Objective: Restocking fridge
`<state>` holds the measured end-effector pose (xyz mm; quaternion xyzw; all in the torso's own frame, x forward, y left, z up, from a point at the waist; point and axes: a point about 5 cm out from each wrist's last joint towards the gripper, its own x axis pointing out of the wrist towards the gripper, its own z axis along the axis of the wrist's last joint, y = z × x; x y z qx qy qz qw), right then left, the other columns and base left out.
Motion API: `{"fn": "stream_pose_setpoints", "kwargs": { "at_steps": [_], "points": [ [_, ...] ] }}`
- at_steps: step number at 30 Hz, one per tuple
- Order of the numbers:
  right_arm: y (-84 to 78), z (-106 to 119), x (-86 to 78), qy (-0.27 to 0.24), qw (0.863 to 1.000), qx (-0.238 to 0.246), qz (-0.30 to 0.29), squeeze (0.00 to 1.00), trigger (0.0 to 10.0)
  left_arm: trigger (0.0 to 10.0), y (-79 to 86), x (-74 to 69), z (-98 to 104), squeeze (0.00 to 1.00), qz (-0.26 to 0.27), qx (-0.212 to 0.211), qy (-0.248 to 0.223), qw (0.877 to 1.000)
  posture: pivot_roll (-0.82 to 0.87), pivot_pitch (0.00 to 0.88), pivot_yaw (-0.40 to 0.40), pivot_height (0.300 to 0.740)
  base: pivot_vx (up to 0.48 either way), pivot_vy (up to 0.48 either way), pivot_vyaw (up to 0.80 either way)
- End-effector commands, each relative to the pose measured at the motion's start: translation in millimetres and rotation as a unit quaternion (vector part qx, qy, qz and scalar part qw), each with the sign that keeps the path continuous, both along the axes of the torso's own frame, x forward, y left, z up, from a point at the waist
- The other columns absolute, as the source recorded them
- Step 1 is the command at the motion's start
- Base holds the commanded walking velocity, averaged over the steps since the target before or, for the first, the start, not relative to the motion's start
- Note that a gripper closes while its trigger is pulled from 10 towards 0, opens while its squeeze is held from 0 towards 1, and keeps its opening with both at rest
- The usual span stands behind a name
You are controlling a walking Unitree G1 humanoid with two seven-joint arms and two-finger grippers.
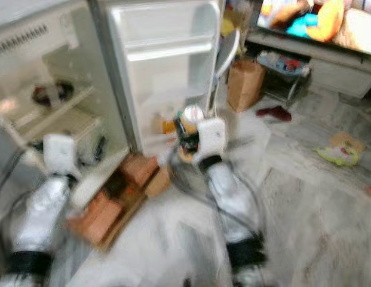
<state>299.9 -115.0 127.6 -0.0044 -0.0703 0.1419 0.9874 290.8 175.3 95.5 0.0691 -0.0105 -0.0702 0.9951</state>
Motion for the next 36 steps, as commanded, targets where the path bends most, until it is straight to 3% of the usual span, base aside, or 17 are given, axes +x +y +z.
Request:
{"fn": "stream_pose_setpoints", "kwargs": {
  "at_steps": [1, 5, 8, 14, 20, 36],
  "points": [
    [11.6, 13.5, 1.7, -0.027, 0.999, 0.013, 0.017, 0.0, 10.0, 10.0, 9.3, 2.9, 5.4, 0.0, 0.022, -0.004, -0.007, 1.0, -0.02, 0.0, -0.029, 0.74, 0.0, 0.0, 0.0],
    [8.5, 11.0, -0.6, -0.023, 1.0, 0.012, 0.016, 0.0, 10.0, 10.0, 6.4, -0.6, 3.3, 0.0, 0.009, -0.011, -0.001, 1.0, -0.01, 0.0, -0.042, 0.74, 0.0, 0.0, 0.0],
    [3.6, 10.5, -3.9, -0.019, 1.0, 0.021, 0.009, 0.0, 10.0, 10.0, 13.8, -8.0, -1.1, 0.0, 0.025, -0.024, 0.018, 0.999, 0.01, 0.0, -0.056, 0.74, 0.0, 0.0, 0.0],
    [7.7, 5.2, -9.1, -0.014, 1.0, 0.002, 0.022, 0.0, 10.0, 10.0, 23.2, -21.3, -3.1, 0.0, 0.031, -0.03, 0.006, 0.999, 0.03, 0.0, -0.08, 0.74, 0.101, 0.0, 0.0],
    [14.0, 13.6, -1.7, -0.021, 0.999, 0.01, 0.032, 0.0, 10.0, 10.0, 16.7, -22.6, -3.7, 0.0, 0.03, -0.032, 0.013, 0.999, 0.03, 0.0, -0.083, 0.74, 0.324, 0.0, 0.0],
    [14.5, 19.9, -2.7, -0.036, 0.998, -0.011, 0.049, 0.0, 10.0, 10.0, 7.7, -15.3, -2.2, 0.0, 0.016, -0.035, 0.01, 0.999, 0.01, 0.0, -0.081, 0.74, 0.327, 0.0, 0.0]
  ]
}}
